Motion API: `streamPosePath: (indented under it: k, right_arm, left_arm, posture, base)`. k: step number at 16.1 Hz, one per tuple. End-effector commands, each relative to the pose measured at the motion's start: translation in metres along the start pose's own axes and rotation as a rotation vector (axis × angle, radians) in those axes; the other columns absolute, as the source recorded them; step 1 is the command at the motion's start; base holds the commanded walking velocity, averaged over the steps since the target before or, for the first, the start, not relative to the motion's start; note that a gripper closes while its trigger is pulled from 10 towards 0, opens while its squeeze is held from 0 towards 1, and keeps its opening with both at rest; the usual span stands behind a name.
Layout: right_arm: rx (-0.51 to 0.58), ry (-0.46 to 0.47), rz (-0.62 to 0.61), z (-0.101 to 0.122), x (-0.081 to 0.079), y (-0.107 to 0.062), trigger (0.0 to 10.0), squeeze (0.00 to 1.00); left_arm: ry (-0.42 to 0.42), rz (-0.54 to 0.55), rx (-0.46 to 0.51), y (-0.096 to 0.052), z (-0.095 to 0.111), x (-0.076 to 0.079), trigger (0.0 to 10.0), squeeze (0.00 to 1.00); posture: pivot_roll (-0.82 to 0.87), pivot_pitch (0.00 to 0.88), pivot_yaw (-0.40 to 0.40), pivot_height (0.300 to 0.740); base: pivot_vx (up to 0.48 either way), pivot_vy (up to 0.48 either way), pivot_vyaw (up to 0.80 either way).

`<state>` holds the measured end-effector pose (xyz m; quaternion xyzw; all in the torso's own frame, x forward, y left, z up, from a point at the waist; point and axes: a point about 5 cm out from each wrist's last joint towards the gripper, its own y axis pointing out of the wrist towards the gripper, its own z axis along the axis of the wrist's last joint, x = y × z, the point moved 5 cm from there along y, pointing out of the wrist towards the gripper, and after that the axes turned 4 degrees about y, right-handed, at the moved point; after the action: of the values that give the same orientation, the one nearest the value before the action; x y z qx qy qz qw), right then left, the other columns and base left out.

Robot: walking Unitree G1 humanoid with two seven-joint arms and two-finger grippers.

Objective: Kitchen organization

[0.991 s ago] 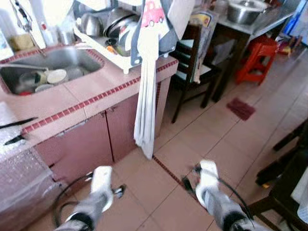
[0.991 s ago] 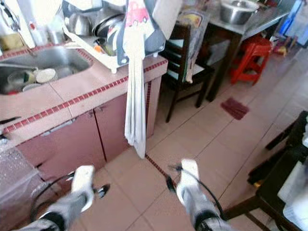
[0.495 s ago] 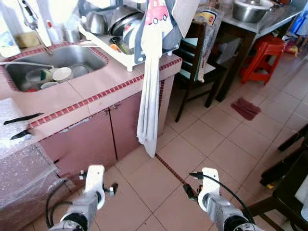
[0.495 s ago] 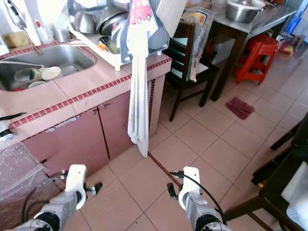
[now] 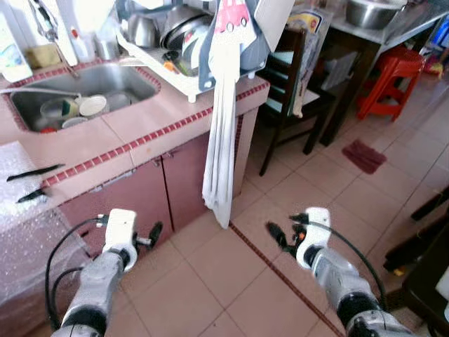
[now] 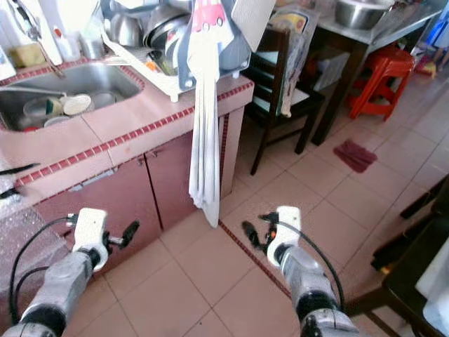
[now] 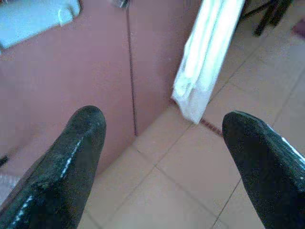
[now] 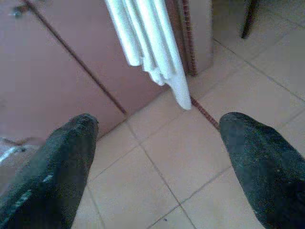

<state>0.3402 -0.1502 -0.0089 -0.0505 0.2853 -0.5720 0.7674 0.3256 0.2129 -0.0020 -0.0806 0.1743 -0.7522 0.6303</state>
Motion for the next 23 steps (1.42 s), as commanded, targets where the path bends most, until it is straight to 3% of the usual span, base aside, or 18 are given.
streamPosePath:
  k: [1,5,8,9,12,14,16,19,22,23]
  right_arm:
    - [0.041,-0.031,0.014,0.013,0.004,-0.008,10.0,0.0]
    - [0.126,-0.007,0.021,0.026,-0.001,-0.044,10.0,0.0]
    - [0.206,-0.016,-0.04,0.036,0.003,-0.073,10.0,0.0]
    - [0.208,-0.076,-0.113,0.037,0.01,-0.088,10.0,0.0]
    - [0.247,-0.104,-0.155,0.044,0.011,-0.103,10.0,0.0]
    - [0.281,-0.102,-0.169,0.051,0.007,-0.102,10.0,0.0]
    - [0.278,-0.11,-0.171,0.053,0.002,-0.096,10.0,0.0]
    - [0.274,-0.107,-0.148,0.056,-0.008,-0.095,10.0,0.0]
    - [0.275,-0.117,-0.135,0.063,-0.007,-0.092,10.0,0.0]
    - [0.278,-0.121,-0.132,0.065,-0.008,-0.091,10.0,0.0]
  left_arm:
    - [0.011,-0.045,0.045,-0.008,0.008,0.006,10.0,0.0]
    - [0.023,-0.062,0.138,-0.045,0.02,0.011,10.0,0.0]
    - [0.024,-0.048,0.137,-0.069,0.02,0.015,10.0,0.0]
    - [0.001,-0.013,0.121,-0.084,0.018,0.014,10.0,0.0]
    - [-0.037,0.073,0.113,-0.102,0.018,0.006,10.0,0.0]
    - [-0.023,0.157,0.11,-0.103,0.016,-0.006,10.0,0.0]
    - [-0.045,0.139,0.106,-0.098,0.016,-0.002,10.0,0.0]
    - [-0.084,0.164,0.048,-0.102,0.011,0.0,10.0,0.0]
    - [-0.06,0.176,0.083,-0.094,0.017,0.005,10.0,0.0]
    - [-0.018,0.207,0.094,-0.095,0.02,0.002,10.0,0.0]
  posture:
    - [-0.02,0.0,-0.05,0.74]
    - [-0.02,0.0,-0.049,0.74]
    - [-0.02,0.002,-0.047,0.74]
    - [-0.02,0.008,-0.044,0.74]
    - [-0.02,0.011,-0.035,0.74]
    - [-0.02,0.007,-0.041,0.74]
    - [-0.02,0.005,-0.044,0.74]
    - [-0.03,0.001,-0.048,0.74]
    - [-0.04,0.0,-0.049,0.74]
    - [-0.04,0.0,-0.051,0.74]
  base:
    - [0.0,0.0,0.0]
    - [0.0,0.0,0.0]
    - [0.0,0.0,0.0]
    - [0.0,0.0,0.0]
    - [0.0,0.0,0.0]
    - [0.0,0.0,0.0]
    - [0.0,0.0,0.68]
    - [0.0,0.0,0.8]
    - [0.0,0.0,0.8]
    - [0.0,0.0,0.8]
